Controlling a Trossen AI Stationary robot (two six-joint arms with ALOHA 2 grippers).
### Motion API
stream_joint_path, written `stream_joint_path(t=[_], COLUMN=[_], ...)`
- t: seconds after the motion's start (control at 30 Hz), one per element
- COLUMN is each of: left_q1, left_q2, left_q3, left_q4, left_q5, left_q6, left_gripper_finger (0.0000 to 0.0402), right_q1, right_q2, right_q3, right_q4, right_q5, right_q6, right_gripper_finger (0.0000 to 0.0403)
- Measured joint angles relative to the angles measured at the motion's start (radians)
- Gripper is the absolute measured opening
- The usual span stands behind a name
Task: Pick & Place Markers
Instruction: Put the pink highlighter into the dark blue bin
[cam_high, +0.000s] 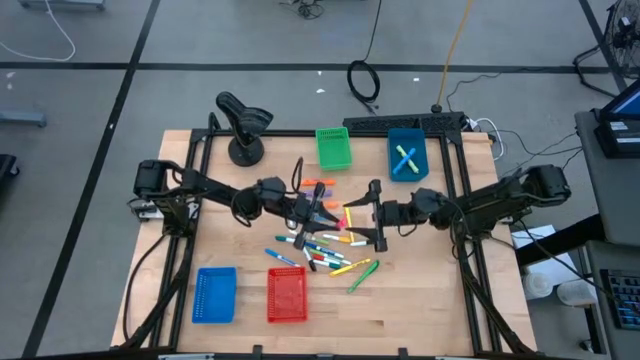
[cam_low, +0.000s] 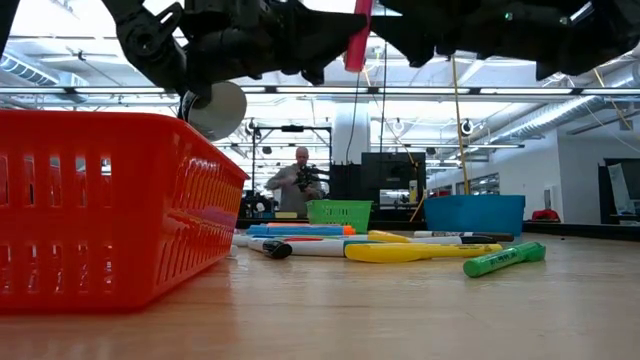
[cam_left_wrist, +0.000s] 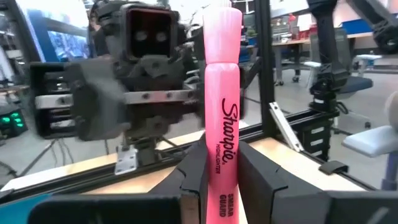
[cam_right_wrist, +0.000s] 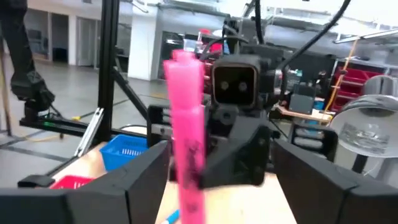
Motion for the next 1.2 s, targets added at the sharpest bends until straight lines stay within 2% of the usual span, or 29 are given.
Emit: stream_joint_path(t=[0.07,0.23,0.4,0.67,0.9,1.13,1.2], left_q1=[-0.005,-0.01,-0.005,-0.005,-0.005,-0.006,-0.006], left_q2=[0.0,0.0,-0.001,-0.001,-0.001,-0.001,-0.001], left_q3=[0.0,0.0,0.0,0.0,0.0,0.0,0.0], left_q4=[0.002,-0.001,-0.009,-0.029,-0.03,-0.038,-0.042], left_q5=[-0.003,-0.006,-0.008,-0.009,-0.009,-0.011,-0.019], left_q6=[0.01,0.015,0.015,0.014,0.006,-0.009,-0.008], left_gripper_finger=[0.0064,0.0064,0.0064,0.0065,0.0065,0.0066,0.0071], right_q1=[-0.004,-0.004,0.0,0.015,0.016,0.019,0.019], right_q2=[0.013,0.054,0.091,0.115,0.107,0.108,0.107], right_q3=[0.012,0.048,0.073,0.109,0.11,0.109,0.108], right_q4=[-0.016,-0.026,-0.031,-0.048,-0.051,-0.05,-0.051], right_q5=[0.025,-0.038,-0.042,-0.047,-0.048,-0.103,-0.11], right_q6=[-0.01,0.007,0.006,0.015,0.034,0.02,0.005], right_gripper_finger=[0.0273,0.0263,0.025,0.0211,0.0154,0.0061,0.0046])
